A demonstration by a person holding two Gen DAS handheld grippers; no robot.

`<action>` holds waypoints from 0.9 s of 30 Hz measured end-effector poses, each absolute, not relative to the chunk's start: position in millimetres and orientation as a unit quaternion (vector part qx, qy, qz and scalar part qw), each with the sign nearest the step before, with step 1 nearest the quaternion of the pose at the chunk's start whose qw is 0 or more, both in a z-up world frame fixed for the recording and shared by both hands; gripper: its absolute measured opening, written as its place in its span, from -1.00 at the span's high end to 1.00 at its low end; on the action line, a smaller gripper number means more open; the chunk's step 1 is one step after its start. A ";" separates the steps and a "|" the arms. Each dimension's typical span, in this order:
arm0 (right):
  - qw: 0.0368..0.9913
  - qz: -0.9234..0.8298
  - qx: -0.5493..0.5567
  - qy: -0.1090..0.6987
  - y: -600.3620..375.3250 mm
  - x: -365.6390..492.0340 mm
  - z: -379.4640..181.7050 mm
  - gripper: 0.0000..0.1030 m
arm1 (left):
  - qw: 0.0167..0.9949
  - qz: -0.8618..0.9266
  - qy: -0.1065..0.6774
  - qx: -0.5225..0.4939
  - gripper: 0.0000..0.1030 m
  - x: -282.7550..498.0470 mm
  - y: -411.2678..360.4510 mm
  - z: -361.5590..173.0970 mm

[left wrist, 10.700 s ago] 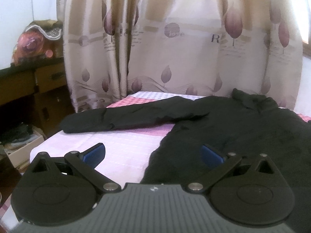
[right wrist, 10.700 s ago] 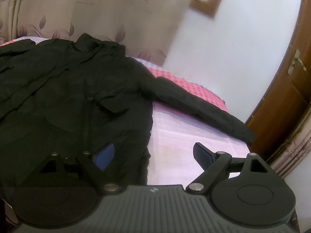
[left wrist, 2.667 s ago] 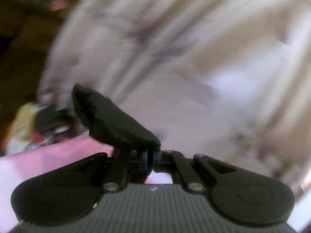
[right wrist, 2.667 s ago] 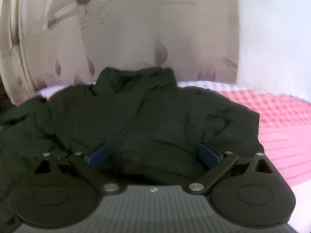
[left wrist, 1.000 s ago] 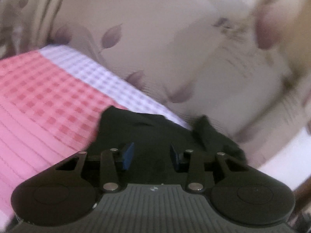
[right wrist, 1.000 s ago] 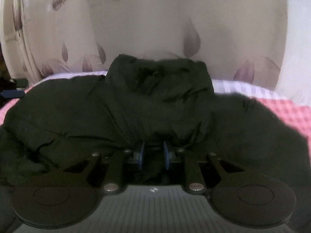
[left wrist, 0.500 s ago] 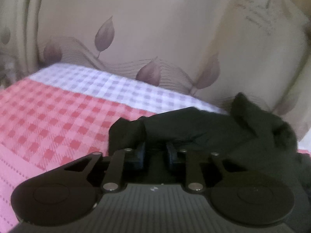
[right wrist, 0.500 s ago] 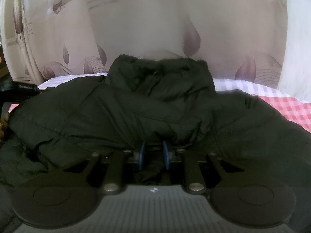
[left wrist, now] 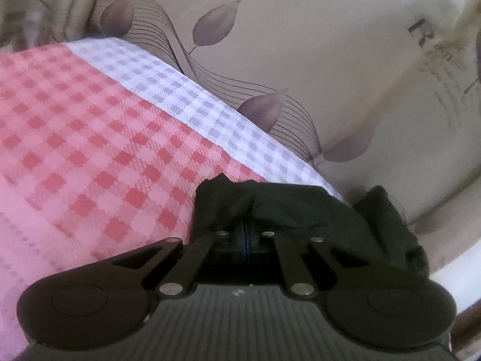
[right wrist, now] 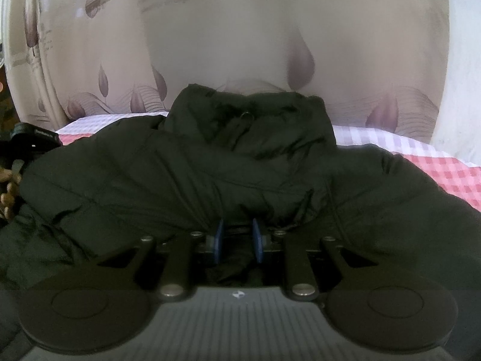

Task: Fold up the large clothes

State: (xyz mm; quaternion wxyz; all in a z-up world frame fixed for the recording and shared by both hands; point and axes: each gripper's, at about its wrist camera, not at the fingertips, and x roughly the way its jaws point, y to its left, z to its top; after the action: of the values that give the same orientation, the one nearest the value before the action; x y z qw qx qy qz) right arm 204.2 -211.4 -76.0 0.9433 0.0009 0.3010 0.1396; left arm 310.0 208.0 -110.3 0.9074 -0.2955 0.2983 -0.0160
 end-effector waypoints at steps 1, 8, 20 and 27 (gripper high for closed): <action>0.943 0.139 0.001 0.301 -211.5 204.1 -76.0 0.60 | 0.905 -0.028 0.289 -0.310 0.61 300.5 212.1 -105.3; 0.949 0.116 -0.048 0.291 -198.0 200.9 -75.2 0.53 | 0.930 -0.075 0.245 -0.264 -0.99 178.6 235.6 -42.6; 0.963 0.184 0.031 0.192 -265.0 -19.5 -1.1 -0.80 | 0.940 -0.114 0.299 -0.119 -1.00 -39.0 241.2 -59.9; 0.956 0.115 0.070 0.260 -335.0 -168.2 -23.1 -0.81 | 0.901 -0.149 0.350 -0.209 -0.98 -77.8 256.5 -104.7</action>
State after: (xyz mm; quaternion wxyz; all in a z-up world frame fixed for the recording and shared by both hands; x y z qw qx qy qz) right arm -168.2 -335.0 -23.1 0.9562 0.0696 0.2603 0.1148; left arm -77.8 256.5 -104.7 0.9008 -0.2090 0.3504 -0.1488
